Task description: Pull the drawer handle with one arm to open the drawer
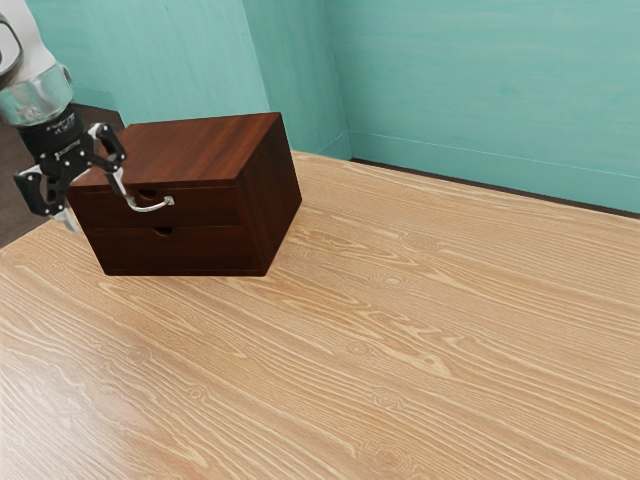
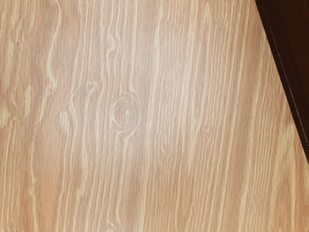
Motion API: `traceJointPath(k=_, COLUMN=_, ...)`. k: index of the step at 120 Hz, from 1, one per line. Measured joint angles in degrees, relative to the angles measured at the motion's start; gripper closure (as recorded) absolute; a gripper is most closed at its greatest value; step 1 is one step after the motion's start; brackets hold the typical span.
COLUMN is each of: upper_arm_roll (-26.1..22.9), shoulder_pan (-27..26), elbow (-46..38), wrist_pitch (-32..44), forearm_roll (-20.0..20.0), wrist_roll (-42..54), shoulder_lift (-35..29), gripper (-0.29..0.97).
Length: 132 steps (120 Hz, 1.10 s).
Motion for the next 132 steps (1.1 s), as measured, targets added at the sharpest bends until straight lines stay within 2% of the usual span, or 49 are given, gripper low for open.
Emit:
traceJointPath(k=42, upper_arm_roll=0.4, shoulder_pan=1.3, elbow=-0.1, wrist_pitch=5.5, forearm_roll=0.1, wrist_roll=-11.6, shoulder_lift=3.8, gripper=0.03)
traceJointPath(k=80, upper_arm_roll=0.4, shoulder_pan=1.7, elbow=-0.8, wrist_pitch=13.7, forearm_roll=0.3, wrist_roll=-18.7, shoulder_lift=6.5, gripper=0.03)
traceJointPath(k=100, upper_arm_roll=0.7, shoulder_pan=1.7, elbow=-6.1, wrist_pitch=20.5, forearm_roll=0.4, wrist_roll=-21.2, shoulder_lift=5.5, gripper=0.05)
traceJointPath(k=132, upper_arm_roll=0.7, shoulder_pan=1.7, elbow=-7.6, wrist_pitch=29.0, forearm_roll=3.5, wrist_roll=-24.0, shoulder_lift=6.4, gripper=0.07)
